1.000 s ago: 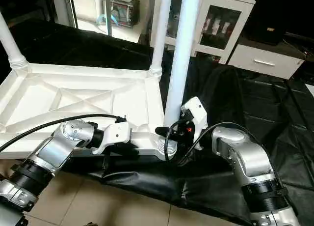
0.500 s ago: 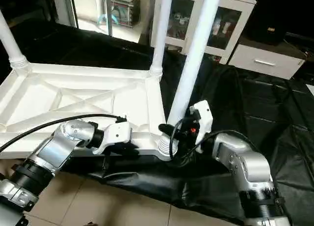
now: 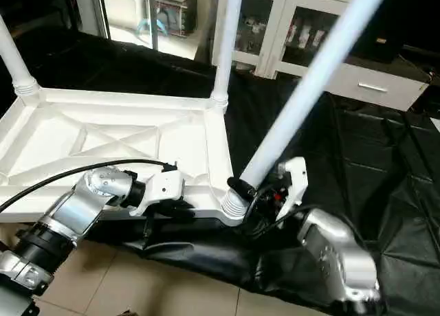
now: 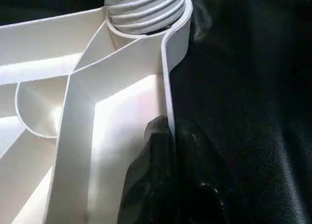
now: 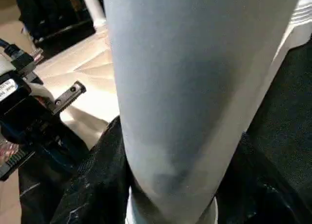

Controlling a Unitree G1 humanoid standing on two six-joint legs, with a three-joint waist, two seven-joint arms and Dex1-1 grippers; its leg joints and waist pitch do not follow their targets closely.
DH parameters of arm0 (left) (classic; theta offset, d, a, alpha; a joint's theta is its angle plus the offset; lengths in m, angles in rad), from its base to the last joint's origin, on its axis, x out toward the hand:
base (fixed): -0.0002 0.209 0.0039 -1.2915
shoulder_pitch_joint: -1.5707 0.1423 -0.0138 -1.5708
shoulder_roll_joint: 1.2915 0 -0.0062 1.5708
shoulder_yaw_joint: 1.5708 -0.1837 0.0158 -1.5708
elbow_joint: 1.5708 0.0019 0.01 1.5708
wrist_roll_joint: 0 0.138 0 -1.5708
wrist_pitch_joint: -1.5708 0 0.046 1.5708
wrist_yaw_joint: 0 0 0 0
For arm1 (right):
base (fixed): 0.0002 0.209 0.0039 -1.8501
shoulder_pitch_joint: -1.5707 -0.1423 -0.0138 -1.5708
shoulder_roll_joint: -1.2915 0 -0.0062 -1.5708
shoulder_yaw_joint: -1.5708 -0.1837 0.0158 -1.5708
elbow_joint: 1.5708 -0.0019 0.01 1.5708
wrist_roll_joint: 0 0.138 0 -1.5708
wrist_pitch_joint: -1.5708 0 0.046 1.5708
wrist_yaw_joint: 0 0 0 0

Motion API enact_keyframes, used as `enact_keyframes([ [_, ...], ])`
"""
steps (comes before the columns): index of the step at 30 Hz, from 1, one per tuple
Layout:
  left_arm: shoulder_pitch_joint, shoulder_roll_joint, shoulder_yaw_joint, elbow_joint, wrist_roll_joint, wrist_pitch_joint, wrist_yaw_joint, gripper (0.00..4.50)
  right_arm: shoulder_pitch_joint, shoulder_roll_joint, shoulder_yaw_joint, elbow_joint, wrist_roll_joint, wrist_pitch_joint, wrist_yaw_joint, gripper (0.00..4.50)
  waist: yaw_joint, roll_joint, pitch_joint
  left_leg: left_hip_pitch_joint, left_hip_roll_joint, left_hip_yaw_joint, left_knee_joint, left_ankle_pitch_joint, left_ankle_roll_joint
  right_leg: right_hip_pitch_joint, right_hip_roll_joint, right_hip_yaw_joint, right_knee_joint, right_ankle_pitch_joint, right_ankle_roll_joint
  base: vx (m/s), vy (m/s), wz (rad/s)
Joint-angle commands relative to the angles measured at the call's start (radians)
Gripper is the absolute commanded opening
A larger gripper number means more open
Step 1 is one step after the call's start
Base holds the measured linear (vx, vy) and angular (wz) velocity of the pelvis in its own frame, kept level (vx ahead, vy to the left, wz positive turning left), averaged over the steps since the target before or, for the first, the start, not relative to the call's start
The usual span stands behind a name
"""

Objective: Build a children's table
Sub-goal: Insert table leg to table base

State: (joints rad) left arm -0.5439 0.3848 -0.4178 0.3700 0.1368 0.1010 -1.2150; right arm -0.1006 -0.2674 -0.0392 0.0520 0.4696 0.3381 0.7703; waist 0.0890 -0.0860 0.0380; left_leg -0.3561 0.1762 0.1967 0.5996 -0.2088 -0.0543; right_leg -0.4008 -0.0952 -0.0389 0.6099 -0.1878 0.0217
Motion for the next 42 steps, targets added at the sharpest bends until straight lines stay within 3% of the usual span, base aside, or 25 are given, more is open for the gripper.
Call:
enact_keyframes([
  [1,0.007,-0.014,-0.016,0.014,-0.016,-0.018,-0.003,0.02,0.023,0.000,0.025,0.004,-0.023,-0.023,-0.003,1.89,-0.007,0.002,-0.038,0.008,0.060,-0.030,-0.098,-0.310,-0.028,0.018,-0.059,0.039,-0.088,-0.342,-0.153,0.000,0.000,0.00],
  [7,0.009,-0.008,-0.015,0.010,-0.016,-0.015,-0.004,0.02,0.038,-0.027,0.097,0.010,-0.118,-0.055,0.004,1.89,-0.009,0.003,-0.036,0.009,0.061,-0.031,-0.100,-0.320,-0.027,0.018,-0.059,0.040,-0.090,-0.357,-0.147,0.000,0.000,0.00],
  [11,0.010,-0.007,-0.015,0.008,-0.017,-0.013,-0.004,0.02,0.044,-0.034,0.117,0.018,-0.130,-0.071,0.020,1.89,-0.008,0.001,-0.036,0.008,0.060,-0.030,-0.100,-0.318,-0.022,0.018,-0.059,0.041,-0.090,-0.356,-0.148,0.000,0.000,0.00],
  [20,0.004,-0.002,-0.014,0.019,-0.016,-0.017,-0.003,0.02,0.035,-0.090,0.199,0.051,-0.202,-0.026,0.033,1.89,-0.013,0.005,-0.033,0.010,0.060,-0.033,-0.103,-0.364,-0.029,0.015,-0.060,0.041,-0.098,-0.420,-0.133,0.000,0.000,0.00],
  [25,0.000,-0.004,-0.018,0.020,-0.016,-0.013,-0.003,0.02,-0.012,-0.113,0.247,0.079,-0.240,-0.008,0.055,1.89,-0.017,0.008,-0.032,0.014,0.061,-0.040,-0.107,-0.410,-0.043,0.010,-0.061,0.041,-0.105,-0.485,-0.108,0.000,0.000,0.00],
  [27,-0.002,-0.004,-0.018,0.023,-0.016,-0.013,-0.004,0.02,-0.035,-0.117,0.260,0.092,-0.250,-0.002,0.051,1.89,-0.022,0.005,-0.034,0.013,0.060,-0.042,-0.107,-0.430,-0.048,0.010,-0.058,0.039,-0.105,-0.482,-0.108,0.000,0.000,0.00],
  [32,-0.003,-0.001,-0.018,0.022,-0.016,-0.013,-0.004,0.02,-0.071,-0.104,0.247,0.104,-0.218,0.041,0.039,1.89,-0.033,0.004,-0.032,0.014,0.061,-0.045,-0.108,-0.467,-0.050,0.005,-0.060,0.039,-0.110,-0.508,-0.109,0.000,0.000,0.00],
  [33,-0.003,0.000,-0.017,0.022,-0.016,-0.013,-0.003,0.02,-0.071,-0.099,0.237,0.109,-0.211,0.045,0.037,1.89,-0.034,-0.002,-0.032,0.013,0.060,-0.045,-0.108,-0.470,-0.049,0.006,-0.060,0.038,-0.111,-0.520,-0.105,0.000,0.000,0.00],
  [35,-0.002,0.000,-0.015,0.021,-0.015,-0.013,-0.003,0.02,-0.068,-0.090,0.220,0.118,-0.203,0.049,0.032,1.89,-0.034,0.001,-0.032,0.013,0.061,-0.048,-0.108,-0.478,-0.049,0.003,-0.063,0.039,-0.113,-0.543,-0.098,0.000,0.000,0.00],
  [42,-0.003,-0.001,-0.013,0.025,-0.014,-0.015,0.003,0.02,-0.051,-0.084,0.200,0.133,-0.209,0.005,0.017,1.89,-0.036,0.003,-0.034,0.014,0.062,-0.049,-0.114,-0.482,-0.056,0.005,-0.061,0.036,-0.114,-0.499,-0.105,0.000,0.000,0.00],
])
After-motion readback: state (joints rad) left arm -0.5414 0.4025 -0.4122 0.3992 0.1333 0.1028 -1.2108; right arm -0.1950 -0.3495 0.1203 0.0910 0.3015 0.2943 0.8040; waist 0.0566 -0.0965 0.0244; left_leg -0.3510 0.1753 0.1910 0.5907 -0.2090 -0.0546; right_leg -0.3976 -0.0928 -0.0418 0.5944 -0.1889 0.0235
